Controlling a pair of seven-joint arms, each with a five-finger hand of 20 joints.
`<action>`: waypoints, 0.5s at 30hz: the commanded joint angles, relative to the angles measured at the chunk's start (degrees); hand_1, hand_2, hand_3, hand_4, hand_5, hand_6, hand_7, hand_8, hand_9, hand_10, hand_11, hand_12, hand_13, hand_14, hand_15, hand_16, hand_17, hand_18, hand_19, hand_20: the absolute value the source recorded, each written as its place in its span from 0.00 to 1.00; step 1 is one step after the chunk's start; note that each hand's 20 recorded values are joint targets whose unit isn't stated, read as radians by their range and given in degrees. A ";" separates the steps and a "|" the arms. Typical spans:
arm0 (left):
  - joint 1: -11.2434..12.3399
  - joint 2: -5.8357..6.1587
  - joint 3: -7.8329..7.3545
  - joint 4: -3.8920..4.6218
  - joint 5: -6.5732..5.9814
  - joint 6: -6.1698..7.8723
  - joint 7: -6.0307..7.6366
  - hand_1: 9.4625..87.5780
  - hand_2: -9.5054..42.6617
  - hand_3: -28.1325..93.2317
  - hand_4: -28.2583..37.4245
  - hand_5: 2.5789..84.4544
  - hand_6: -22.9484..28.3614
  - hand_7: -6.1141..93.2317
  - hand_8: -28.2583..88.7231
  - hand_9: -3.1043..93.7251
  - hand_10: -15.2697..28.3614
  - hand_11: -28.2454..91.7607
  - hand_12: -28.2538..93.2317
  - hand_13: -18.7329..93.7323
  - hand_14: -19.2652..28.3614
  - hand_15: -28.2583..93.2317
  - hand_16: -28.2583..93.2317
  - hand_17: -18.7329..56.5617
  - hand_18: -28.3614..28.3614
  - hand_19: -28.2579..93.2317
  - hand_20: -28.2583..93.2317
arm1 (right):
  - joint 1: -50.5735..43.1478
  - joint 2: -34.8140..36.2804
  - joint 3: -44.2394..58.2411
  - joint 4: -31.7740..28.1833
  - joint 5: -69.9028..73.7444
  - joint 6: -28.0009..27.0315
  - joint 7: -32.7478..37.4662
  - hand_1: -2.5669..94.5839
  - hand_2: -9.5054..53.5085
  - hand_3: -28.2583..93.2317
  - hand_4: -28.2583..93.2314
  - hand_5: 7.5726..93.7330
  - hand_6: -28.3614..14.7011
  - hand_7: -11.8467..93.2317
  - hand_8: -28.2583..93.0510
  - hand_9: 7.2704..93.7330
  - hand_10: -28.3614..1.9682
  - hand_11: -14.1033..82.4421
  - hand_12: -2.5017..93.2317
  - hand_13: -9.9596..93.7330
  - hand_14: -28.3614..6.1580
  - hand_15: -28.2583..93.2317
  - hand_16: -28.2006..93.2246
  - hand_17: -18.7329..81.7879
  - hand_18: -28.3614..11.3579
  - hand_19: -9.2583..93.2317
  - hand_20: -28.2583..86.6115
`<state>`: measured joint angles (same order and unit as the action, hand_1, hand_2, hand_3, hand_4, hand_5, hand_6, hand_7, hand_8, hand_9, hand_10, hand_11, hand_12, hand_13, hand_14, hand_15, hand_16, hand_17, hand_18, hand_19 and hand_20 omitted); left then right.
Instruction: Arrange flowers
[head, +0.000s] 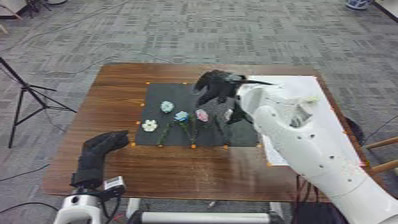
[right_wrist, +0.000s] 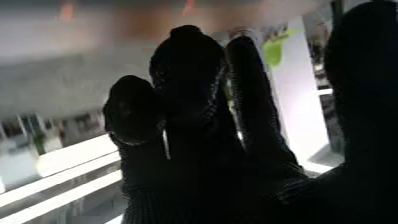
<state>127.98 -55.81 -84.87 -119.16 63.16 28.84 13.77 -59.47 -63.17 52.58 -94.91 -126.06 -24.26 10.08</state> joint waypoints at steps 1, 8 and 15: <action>0.76 -0.51 0.01 -0.43 0.34 -0.47 -0.18 0.27 0.24 0.79 0.09 0.66 0.42 0.28 0.16 0.60 0.67 0.46 0.35 0.57 0.77 0.52 0.24 0.30 0.77 0.45 0.43 | -1.85 13.48 4.50 3.36 -7.40 12.74 1.45 0.34 0.00 0.75 0.10 0.45 0.59 0.22 0.20 0.58 0.38 0.24 0.24 0.83 0.59 0.74 0.52 0.68 0.25 1.00 0.72; 1.04 -0.68 0.08 -0.50 0.36 -0.39 -0.04 0.27 0.25 0.79 0.09 0.66 0.42 0.27 0.16 0.60 0.67 0.46 0.35 0.57 0.77 0.52 0.24 0.30 0.77 0.45 0.43 | -4.37 18.14 9.46 10.17 -10.05 11.72 4.98 0.32 0.00 0.76 0.10 0.39 0.57 0.21 0.20 0.50 0.37 0.24 0.27 0.79 0.52 0.75 0.52 0.66 0.22 0.99 0.71; 1.89 -1.18 0.18 -0.74 0.29 -0.53 -0.18 0.27 0.25 0.78 0.09 0.66 0.42 0.28 0.16 0.60 0.67 0.45 0.35 0.57 0.77 0.52 0.25 0.30 0.77 0.45 0.43 | -10.39 19.76 18.08 12.22 -10.67 9.79 7.53 0.31 0.00 0.76 0.09 0.37 0.56 0.21 0.21 0.48 0.35 0.23 0.27 0.77 0.50 0.76 0.52 0.65 0.20 0.98 0.71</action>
<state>128.58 -56.02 -84.78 -119.18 63.23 28.83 13.79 -65.01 -46.77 65.08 -84.76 -135.18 -14.28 14.98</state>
